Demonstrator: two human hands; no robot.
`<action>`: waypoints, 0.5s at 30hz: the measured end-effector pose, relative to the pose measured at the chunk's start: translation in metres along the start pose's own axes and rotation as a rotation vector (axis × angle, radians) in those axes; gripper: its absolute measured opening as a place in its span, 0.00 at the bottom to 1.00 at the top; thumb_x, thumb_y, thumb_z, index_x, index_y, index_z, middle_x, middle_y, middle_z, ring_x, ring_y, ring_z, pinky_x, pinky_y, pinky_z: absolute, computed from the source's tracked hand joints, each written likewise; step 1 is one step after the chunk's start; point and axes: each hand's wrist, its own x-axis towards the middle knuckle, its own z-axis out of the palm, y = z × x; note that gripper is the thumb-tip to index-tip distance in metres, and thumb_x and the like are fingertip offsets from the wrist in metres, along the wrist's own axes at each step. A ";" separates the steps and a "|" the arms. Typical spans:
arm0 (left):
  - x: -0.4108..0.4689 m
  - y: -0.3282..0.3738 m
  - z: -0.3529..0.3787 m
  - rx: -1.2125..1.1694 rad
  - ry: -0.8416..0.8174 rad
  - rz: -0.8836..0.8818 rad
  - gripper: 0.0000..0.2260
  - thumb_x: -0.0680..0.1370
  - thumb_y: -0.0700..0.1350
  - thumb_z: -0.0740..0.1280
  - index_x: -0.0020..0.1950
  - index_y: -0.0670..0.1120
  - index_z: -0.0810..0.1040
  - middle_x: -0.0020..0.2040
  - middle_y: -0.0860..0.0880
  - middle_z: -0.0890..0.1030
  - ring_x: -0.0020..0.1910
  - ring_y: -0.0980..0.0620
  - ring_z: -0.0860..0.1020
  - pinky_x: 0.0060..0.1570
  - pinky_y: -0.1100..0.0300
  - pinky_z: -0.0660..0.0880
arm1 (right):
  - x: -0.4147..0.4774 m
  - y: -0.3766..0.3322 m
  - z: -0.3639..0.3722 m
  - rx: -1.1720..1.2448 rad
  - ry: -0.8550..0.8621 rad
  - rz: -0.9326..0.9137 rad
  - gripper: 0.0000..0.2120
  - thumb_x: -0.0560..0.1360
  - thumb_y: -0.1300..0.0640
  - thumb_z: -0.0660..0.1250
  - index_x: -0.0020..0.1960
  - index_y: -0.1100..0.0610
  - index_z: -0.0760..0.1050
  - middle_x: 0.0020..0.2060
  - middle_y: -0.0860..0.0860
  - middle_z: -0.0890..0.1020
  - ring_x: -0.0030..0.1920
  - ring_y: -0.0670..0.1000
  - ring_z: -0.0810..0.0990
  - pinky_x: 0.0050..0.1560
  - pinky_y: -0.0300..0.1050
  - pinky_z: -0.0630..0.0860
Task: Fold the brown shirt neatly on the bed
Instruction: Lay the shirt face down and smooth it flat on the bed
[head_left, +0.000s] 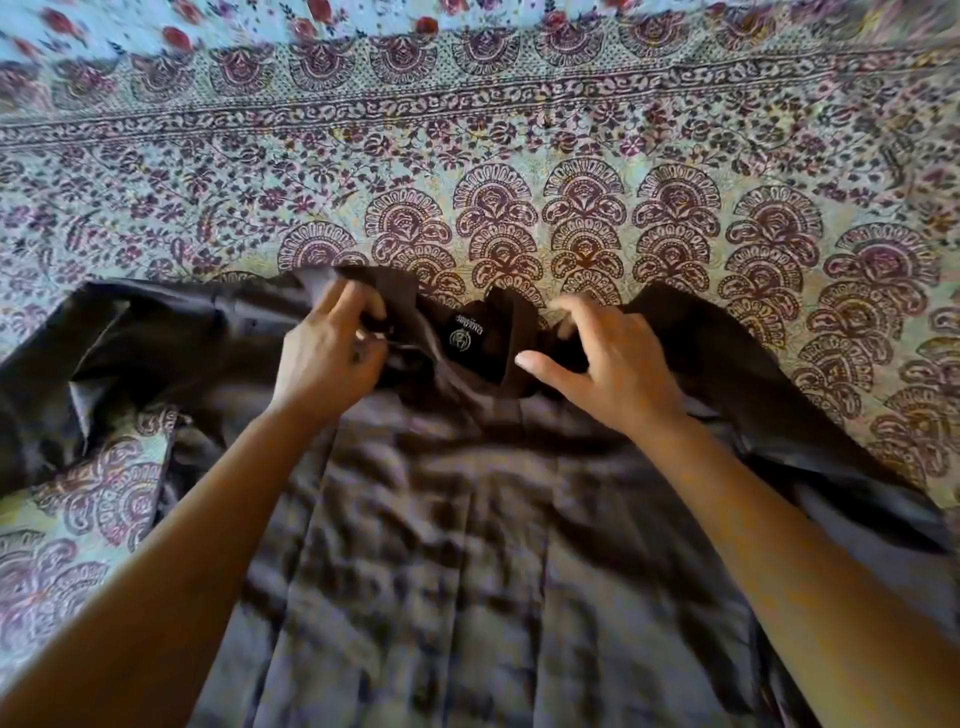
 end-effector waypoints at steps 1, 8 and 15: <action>0.006 0.002 -0.002 0.013 -0.033 0.000 0.16 0.65 0.46 0.61 0.53 0.49 0.69 0.53 0.45 0.72 0.45 0.41 0.76 0.43 0.47 0.74 | 0.007 -0.002 -0.001 -0.014 -0.057 -0.020 0.35 0.68 0.28 0.55 0.61 0.55 0.71 0.49 0.50 0.79 0.50 0.54 0.78 0.49 0.50 0.70; 0.047 0.004 -0.009 0.194 -0.262 0.074 0.25 0.69 0.56 0.62 0.66 0.53 0.71 0.59 0.48 0.78 0.62 0.45 0.68 0.59 0.49 0.60 | 0.029 -0.005 0.007 -0.136 -0.162 -0.148 0.33 0.68 0.37 0.67 0.66 0.55 0.68 0.57 0.54 0.78 0.55 0.58 0.78 0.54 0.54 0.71; 0.110 -0.002 -0.024 -0.365 -0.374 -0.104 0.05 0.69 0.46 0.74 0.38 0.52 0.78 0.31 0.51 0.79 0.34 0.54 0.74 0.40 0.58 0.72 | 0.080 0.006 0.002 0.730 0.120 0.313 0.06 0.68 0.56 0.72 0.43 0.50 0.75 0.32 0.42 0.80 0.36 0.42 0.80 0.41 0.40 0.78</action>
